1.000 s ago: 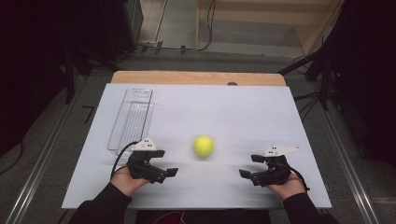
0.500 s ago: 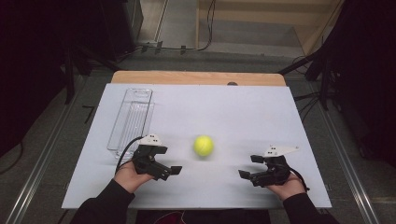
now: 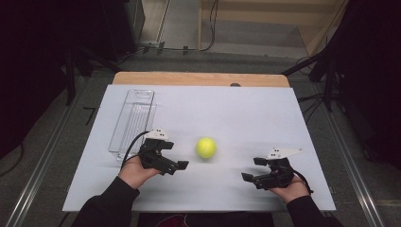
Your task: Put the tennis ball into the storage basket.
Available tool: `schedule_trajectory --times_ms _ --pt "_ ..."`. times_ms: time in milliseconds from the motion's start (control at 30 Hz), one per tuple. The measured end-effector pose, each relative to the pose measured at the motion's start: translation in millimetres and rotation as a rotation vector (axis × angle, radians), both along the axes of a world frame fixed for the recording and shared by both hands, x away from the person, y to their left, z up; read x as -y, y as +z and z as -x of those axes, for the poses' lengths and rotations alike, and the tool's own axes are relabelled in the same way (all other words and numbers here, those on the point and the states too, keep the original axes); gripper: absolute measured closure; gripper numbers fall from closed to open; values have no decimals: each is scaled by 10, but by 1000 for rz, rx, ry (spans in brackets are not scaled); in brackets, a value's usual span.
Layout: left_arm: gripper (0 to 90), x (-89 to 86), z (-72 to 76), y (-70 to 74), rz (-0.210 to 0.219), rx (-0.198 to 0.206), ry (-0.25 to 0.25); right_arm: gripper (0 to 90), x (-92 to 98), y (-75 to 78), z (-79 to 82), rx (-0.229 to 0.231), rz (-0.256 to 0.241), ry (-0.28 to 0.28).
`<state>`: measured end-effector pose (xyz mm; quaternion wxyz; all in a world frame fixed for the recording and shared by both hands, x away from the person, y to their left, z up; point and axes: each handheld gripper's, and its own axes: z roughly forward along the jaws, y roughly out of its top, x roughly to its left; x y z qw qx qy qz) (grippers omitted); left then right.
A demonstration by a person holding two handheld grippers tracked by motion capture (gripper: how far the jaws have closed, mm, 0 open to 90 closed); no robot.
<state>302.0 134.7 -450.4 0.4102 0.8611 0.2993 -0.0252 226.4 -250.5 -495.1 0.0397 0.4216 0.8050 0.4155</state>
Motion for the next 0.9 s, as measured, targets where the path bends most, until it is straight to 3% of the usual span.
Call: schedule_trajectory --times_ms 900 --pt "4 224 -227 132 -11 10 -15 149 12 -3 -1 -3 3 2"
